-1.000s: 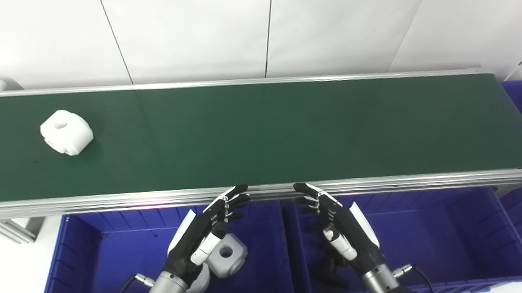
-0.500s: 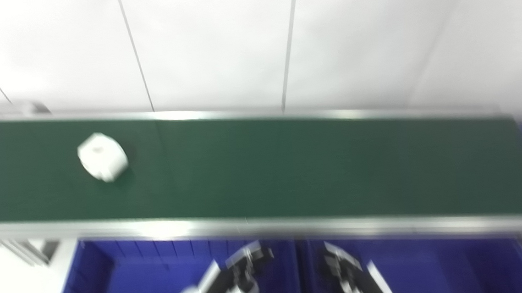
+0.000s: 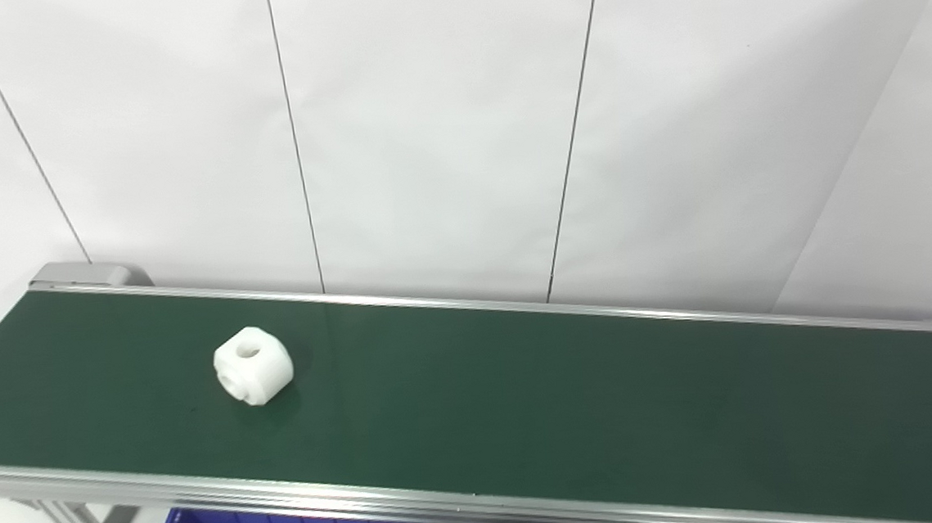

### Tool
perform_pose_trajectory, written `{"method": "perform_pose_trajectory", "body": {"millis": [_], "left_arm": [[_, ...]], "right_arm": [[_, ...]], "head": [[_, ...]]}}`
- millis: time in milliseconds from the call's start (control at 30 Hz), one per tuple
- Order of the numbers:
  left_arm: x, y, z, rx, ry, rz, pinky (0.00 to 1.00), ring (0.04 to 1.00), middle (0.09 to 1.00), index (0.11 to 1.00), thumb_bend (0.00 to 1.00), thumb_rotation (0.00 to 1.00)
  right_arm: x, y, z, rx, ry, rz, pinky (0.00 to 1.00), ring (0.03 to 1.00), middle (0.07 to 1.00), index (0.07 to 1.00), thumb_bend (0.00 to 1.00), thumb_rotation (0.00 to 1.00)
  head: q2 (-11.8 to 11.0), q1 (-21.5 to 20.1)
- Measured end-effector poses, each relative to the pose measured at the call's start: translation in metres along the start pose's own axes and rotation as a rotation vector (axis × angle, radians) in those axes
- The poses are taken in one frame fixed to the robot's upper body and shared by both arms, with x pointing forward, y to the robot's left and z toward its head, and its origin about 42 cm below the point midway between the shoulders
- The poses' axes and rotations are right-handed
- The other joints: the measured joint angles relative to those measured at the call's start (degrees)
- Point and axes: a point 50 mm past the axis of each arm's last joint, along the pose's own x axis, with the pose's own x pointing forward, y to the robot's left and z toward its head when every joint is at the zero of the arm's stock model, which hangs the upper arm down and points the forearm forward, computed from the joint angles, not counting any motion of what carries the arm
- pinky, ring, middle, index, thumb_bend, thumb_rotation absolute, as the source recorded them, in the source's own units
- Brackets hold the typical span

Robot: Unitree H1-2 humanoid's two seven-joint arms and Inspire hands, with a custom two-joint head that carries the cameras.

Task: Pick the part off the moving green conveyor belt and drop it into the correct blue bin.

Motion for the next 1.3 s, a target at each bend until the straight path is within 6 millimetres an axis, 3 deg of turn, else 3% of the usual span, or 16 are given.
{"method": "perform_pose_trajectory", "body": {"millis": [433, 533, 667, 700, 767, 800, 867, 900, 1133, 1300], "left_arm": [[0.004, -0.002, 0.006, 0.013, -0.029, -0.002, 0.73, 0.807, 0.8, 0.784, 0.88, 0.83], [0.003, -0.003, 0.024, 0.027, -0.097, 0.006, 0.72, 0.796, 0.793, 0.778, 0.89, 0.82], [0.001, -0.002, 0.063, 0.05, -0.242, 0.021, 0.73, 0.796, 0.802, 0.769, 0.91, 0.81], [0.002, -0.001, 0.075, 0.063, -0.284, 0.024, 0.75, 0.816, 0.813, 0.775, 0.92, 0.74], [0.004, 0.006, 0.096, 0.099, -0.353, 0.036, 0.76, 0.828, 0.819, 0.778, 0.93, 0.71], [0.005, 0.01, 0.106, 0.13, -0.382, 0.041, 0.75, 0.835, 0.827, 0.78, 0.96, 0.63], [0.008, 0.022, 0.125, 0.206, -0.427, 0.072, 0.74, 0.834, 0.83, 0.782, 0.97, 0.56], [0.01, 0.031, 0.132, 0.261, -0.438, 0.101, 0.79, 0.856, 0.843, 0.795, 0.96, 0.5], [0.031, 0.094, 0.173, 0.653, -0.438, 0.274, 0.82, 0.89, 0.879, 0.846, 0.87, 0.47], [0.049, 0.121, 0.197, 0.901, -0.402, 0.29, 0.78, 0.878, 0.868, 0.837, 0.89, 0.42]], "right_arm": [[0.003, -0.003, 0.001, 0.007, -0.005, 0.003, 0.72, 0.816, 0.888, 0.839, 0.9, 0.99], [0.003, -0.003, 0.001, 0.011, -0.006, 0.004, 0.73, 0.82, 0.899, 0.842, 0.9, 0.98], [0.006, -0.004, 0.002, 0.011, -0.011, 0.009, 0.75, 0.822, 0.891, 0.843, 0.91, 0.99], [0.007, -0.004, 0.003, 0.01, -0.014, 0.013, 0.75, 0.821, 0.89, 0.842, 0.9, 0.99], [0.01, -0.005, 0.005, 0.008, -0.021, 0.015, 0.75, 0.821, 0.89, 0.842, 0.9, 0.99], [0.011, -0.005, 0.005, 0.007, -0.023, 0.016, 0.75, 0.821, 0.892, 0.843, 0.89, 0.99], [0.012, -0.005, 0.006, 0.007, -0.025, 0.016, 0.75, 0.824, 0.894, 0.845, 0.88, 1.0], [0.012, -0.005, 0.006, 0.006, -0.025, 0.017, 0.74, 0.825, 0.897, 0.847, 0.87, 1.0], [0.012, -0.004, 0.006, 0.006, -0.025, 0.019, 0.74, 0.827, 0.893, 0.847, 0.86, 1.0], [0.013, -0.003, 0.006, 0.006, -0.028, 0.015, 0.73, 0.817, 0.883, 0.848, 0.85, 1.0]], "head": [[0.9, 2.3], [1.6, 2.5], [2.9, 2.6], [3.1, 2.6], [3.3, 2.6], [3.3, 2.6], [3.9, 2.6], [4.0, 2.7], [4.0, 2.5], [4.1, 2.3]]}}
